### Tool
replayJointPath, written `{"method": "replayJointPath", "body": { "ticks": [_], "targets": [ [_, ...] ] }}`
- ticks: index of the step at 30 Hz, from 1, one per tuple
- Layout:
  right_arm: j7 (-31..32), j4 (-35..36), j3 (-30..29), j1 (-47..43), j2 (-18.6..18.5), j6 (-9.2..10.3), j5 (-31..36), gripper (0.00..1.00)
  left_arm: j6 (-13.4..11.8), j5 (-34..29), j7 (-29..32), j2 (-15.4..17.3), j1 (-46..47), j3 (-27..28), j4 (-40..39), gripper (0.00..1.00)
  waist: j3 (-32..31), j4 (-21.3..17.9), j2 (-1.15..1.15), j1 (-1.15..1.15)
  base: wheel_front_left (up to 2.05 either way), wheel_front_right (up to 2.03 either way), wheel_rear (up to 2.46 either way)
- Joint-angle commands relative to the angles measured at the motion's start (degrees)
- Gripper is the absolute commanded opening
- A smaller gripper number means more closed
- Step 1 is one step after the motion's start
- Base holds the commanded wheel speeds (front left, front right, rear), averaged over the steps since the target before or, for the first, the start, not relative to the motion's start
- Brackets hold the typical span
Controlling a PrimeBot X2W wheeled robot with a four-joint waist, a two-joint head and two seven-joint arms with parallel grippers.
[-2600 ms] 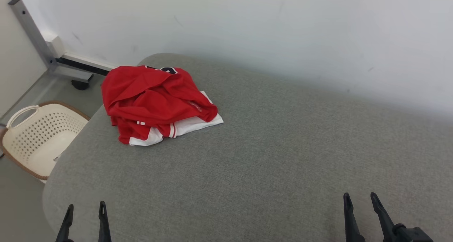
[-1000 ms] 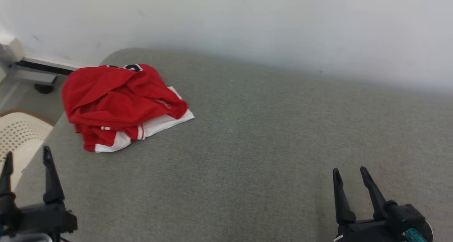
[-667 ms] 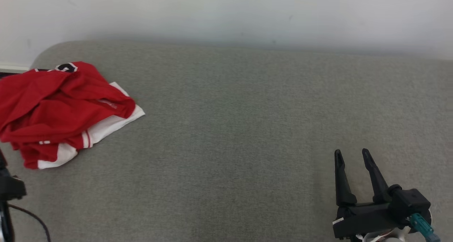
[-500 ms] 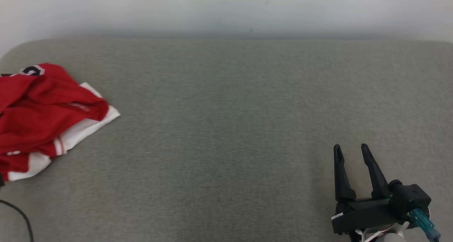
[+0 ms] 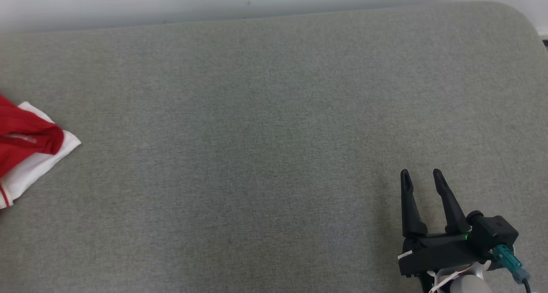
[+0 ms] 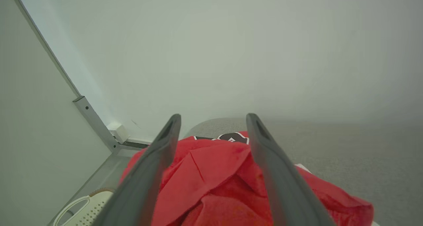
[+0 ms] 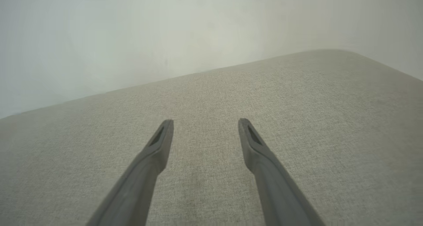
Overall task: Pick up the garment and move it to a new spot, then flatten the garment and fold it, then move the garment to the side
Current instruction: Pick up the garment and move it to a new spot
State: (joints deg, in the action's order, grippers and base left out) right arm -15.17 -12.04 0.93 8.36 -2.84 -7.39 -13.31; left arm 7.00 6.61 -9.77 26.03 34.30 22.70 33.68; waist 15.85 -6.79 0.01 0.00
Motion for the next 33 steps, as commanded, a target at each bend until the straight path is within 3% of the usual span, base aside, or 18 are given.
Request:
{"method": "replayJointPath", "body": {
  "ticks": [1, 15, 21, 22, 23, 33],
  "targets": [
    [-0.16, -0.08, 0.05, 0.46, -0.07, -0.19, -0.15, 1.0, -0.09, 0.24, 0.77, 0.8, 0.84, -0.02, 1.28, 1.0, 1.28, -1.11, -0.01, 0.0, 0.0, 0.0, 0.0],
    [-0.15, -1.25, -0.03, 2.29, -0.08, -0.19, -0.61, 1.0, -0.8, 2.28, 14.87, 5.58, 7.36, -0.48, 21.42, 1.0, 4.51, -2.23, -0.01, 0.0, 0.0, 0.0, 0.0],
    [-0.16, -1.5, -0.35, 2.6, -0.07, -0.19, 0.05, 1.0, -0.62, 2.36, 15.62, 6.26, 9.28, -1.48, 25.58, 1.0, 3.95, -2.32, -0.01, 0.0, 0.0, 0.0, 0.0],
    [-0.16, -1.51, -0.33, 2.46, -0.07, -0.19, 0.22, 1.0, -0.6, 2.19, 15.19, 6.41, 9.45, -1.68, 26.16, 0.56, 3.74, -2.31, -0.01, 0.0, 0.0, 0.0, 0.0],
    [-0.15, -1.52, -0.34, 2.32, -0.07, -0.19, 0.3, 1.0, -0.6, 2.13, 14.4, 6.53, 9.69, -1.84, 26.35, 0.0, 3.58, -2.3, -0.01, 0.0, 0.0, 0.0, 0.0],
    [-0.16, -1.49, -1.13, 0.6, -0.07, -0.19, 0.9, 1.0, 0.02, 2.53, 4.63, 7.22, 11.71, -3.39, 27.48, 0.0, 0.56, -0.68, -0.01, 0.0, 0.0, 0.0, 0.0]
  ]
}}
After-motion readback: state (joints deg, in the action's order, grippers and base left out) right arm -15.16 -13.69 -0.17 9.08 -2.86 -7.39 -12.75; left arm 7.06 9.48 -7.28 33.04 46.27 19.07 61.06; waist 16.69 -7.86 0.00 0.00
